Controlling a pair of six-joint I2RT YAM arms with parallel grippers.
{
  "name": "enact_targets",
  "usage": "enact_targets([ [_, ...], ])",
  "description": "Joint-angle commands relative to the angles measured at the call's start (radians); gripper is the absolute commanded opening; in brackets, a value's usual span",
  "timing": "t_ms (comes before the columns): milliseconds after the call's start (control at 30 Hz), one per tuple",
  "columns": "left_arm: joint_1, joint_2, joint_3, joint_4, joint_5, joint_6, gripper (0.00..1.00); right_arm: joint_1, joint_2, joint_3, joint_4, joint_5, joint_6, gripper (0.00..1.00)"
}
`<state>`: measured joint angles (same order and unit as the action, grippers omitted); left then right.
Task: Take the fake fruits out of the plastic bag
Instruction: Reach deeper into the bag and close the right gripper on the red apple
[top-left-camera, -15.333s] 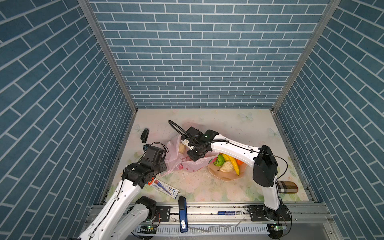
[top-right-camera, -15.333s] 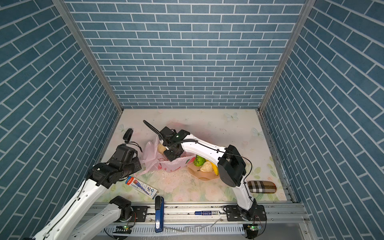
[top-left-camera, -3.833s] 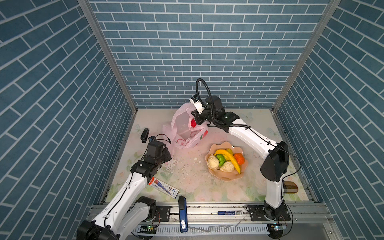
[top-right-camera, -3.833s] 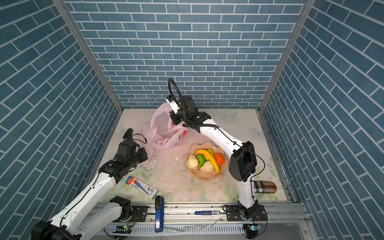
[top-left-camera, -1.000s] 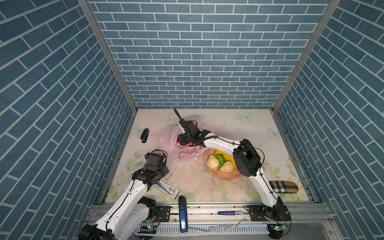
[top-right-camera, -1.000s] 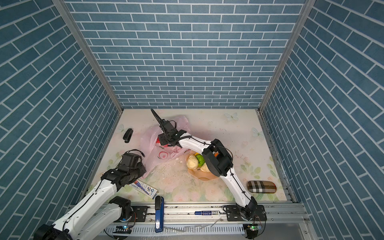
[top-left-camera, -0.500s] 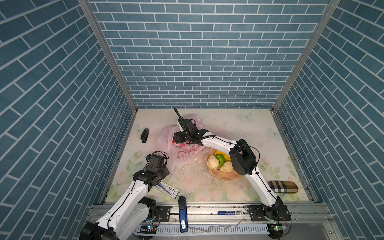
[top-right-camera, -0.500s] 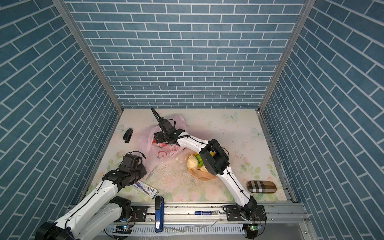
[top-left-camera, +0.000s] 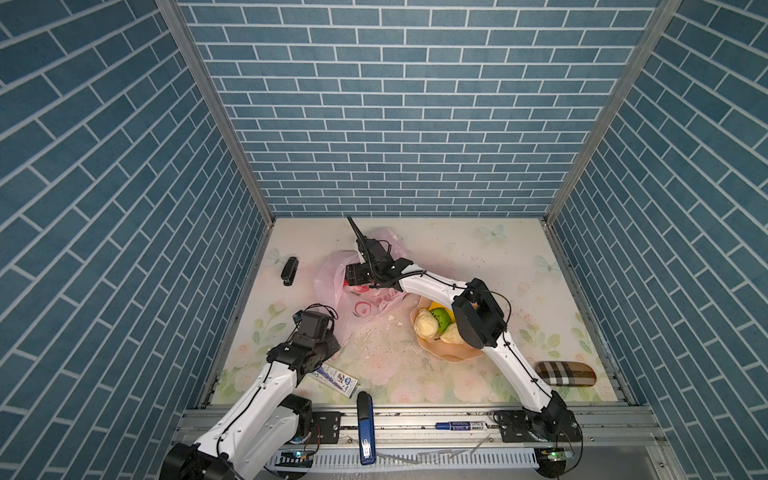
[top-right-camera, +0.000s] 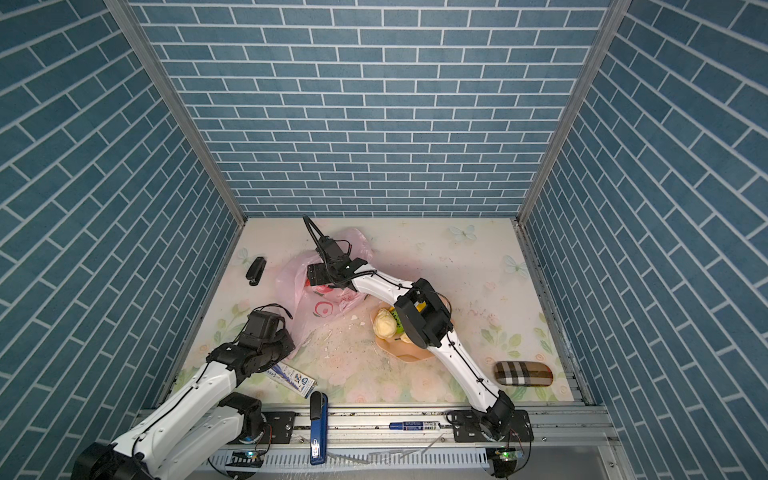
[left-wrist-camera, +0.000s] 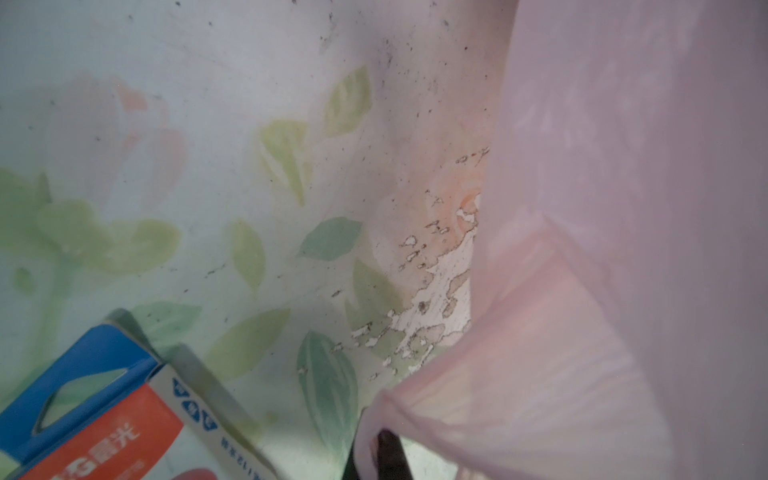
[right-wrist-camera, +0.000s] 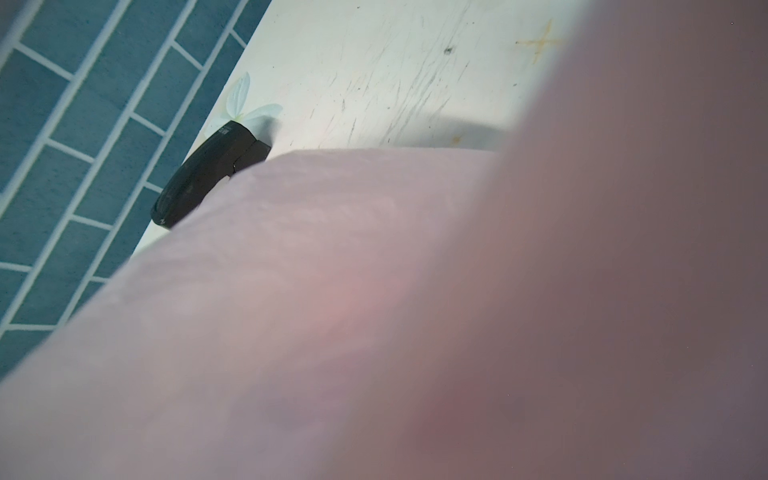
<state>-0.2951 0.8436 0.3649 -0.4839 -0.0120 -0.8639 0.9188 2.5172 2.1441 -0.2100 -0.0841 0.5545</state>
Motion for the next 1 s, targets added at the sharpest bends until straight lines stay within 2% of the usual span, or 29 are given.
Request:
enact_targets([
  [0,-0.001,0.005,-0.021,-0.013,0.003,0.005,0.0,-0.01,0.035,0.065,-0.02,0.003,0.056,0.78],
  [167,-0.004,0.011,-0.022,0.001,0.01,0.004,0.0,-0.01,0.06,0.083,-0.029,-0.03,0.071,0.77],
  [400,-0.003,0.013,-0.025,0.01,0.012,0.004,0.0,-0.008,0.08,0.103,-0.03,-0.043,0.081,0.68],
  [567,-0.003,0.028,-0.022,0.022,0.014,0.005,0.0,-0.01,0.077,0.097,-0.034,-0.046,0.081,0.58],
  [800,-0.002,0.032,-0.018,0.028,0.013,0.007,0.0,-0.011,0.051,0.056,-0.009,-0.058,0.078,0.38],
  [900,-0.003,0.032,-0.016,0.024,0.013,0.009,0.0,-0.01,0.043,0.057,-0.017,-0.059,0.075,0.39],
  [967,-0.003,0.032,-0.015,0.023,0.013,0.009,0.0,-0.01,0.043,0.063,-0.028,-0.064,0.072,0.47],
])
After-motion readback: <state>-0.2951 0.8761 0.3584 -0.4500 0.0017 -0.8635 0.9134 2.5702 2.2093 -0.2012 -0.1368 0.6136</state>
